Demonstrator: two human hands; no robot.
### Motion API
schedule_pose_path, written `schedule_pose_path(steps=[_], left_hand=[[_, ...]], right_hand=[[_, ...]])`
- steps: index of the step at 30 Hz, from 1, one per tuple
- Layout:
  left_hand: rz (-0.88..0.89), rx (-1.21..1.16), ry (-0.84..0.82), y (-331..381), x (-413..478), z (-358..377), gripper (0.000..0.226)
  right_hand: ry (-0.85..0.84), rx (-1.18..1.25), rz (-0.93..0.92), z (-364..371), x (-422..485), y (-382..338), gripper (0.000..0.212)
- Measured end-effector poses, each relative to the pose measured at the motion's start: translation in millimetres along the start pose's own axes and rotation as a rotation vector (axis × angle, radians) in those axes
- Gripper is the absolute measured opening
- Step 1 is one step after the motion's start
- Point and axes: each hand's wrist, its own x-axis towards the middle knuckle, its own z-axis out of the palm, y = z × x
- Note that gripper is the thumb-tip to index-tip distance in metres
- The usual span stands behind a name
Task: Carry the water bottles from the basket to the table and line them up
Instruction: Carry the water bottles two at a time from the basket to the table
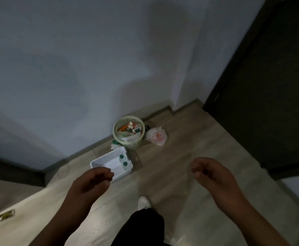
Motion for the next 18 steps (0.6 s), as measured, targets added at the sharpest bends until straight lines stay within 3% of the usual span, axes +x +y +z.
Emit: schedule_pose_path(steps=[6, 13, 18], left_hand=[[-0.037, -0.063, 0.162, 6, 53, -6, 0.063], [-0.037, -0.108, 0.265, 21, 90, -15, 0.046], [-0.065, -0.184, 0.418, 28, 94, -18, 0.047]], right_hand=[[-0.141, -0.147, -0.024, 9, 87, -30, 0.029], [-0.239, -0.241, -0.046, 24, 177, -61, 0.029], [-0.379, -0.198, -0.075, 40, 228, -83, 0.035]])
